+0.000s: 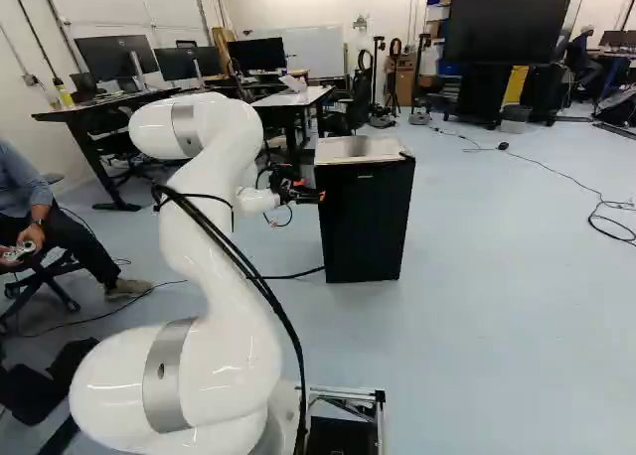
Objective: Open the fridge door
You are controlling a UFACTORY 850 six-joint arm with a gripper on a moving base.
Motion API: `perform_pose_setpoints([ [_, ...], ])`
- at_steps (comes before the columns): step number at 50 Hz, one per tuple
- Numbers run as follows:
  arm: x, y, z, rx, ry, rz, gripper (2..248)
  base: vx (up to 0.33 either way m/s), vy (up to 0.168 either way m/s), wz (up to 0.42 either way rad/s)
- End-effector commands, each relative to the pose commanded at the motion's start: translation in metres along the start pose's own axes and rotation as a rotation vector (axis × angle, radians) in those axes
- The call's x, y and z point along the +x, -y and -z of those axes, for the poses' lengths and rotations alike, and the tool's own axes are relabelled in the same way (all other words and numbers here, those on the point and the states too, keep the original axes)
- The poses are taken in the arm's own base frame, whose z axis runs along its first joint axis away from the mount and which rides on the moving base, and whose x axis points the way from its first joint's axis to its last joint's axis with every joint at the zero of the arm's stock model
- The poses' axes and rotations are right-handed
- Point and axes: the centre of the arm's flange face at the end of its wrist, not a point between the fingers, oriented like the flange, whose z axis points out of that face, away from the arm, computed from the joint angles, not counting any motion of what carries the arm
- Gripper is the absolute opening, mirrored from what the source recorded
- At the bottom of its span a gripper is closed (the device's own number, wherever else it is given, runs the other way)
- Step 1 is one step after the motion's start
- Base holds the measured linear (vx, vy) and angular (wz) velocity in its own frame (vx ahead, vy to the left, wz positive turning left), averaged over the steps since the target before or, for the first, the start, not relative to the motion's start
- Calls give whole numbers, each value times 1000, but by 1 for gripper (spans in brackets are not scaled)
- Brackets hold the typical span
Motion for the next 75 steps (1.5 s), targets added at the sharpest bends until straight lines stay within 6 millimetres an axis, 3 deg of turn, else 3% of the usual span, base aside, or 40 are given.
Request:
perform_pose_setpoints([
  [75, 6, -14, -29, -41, -17, -23, 247, 0, 0, 0],
])
